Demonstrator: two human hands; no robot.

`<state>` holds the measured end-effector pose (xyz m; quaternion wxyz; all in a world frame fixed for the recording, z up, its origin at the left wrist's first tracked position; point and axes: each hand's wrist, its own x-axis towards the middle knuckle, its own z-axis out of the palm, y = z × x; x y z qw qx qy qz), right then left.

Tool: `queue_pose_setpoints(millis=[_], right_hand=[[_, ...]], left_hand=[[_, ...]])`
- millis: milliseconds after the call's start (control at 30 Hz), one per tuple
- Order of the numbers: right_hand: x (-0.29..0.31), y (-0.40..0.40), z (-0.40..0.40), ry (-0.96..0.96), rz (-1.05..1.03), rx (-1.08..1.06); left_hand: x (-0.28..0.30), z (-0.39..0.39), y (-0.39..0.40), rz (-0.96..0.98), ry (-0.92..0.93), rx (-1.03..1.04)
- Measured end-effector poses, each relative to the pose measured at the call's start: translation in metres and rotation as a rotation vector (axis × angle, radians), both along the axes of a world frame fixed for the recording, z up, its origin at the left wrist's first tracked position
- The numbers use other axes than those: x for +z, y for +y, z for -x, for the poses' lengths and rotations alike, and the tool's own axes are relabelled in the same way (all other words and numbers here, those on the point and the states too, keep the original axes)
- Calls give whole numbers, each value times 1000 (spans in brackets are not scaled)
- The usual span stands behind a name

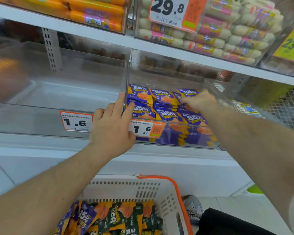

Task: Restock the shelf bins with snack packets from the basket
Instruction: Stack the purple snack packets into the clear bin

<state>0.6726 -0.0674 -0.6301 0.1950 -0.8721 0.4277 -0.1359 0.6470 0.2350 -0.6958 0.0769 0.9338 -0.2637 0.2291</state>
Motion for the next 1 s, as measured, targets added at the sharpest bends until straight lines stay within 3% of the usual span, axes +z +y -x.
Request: queue_pose_setpoints(millis=[267,600,1000], right_hand=[[-17,-7,-19,87,-95,64],[-25,-13,-20,-43,-284,52],[-16,-1,-14,4,-206,116]], left_hand=[[0,1,-2,17,-14,15],[1,2,-2,-11,8,37],[5,5,-3,-102,18,74]])
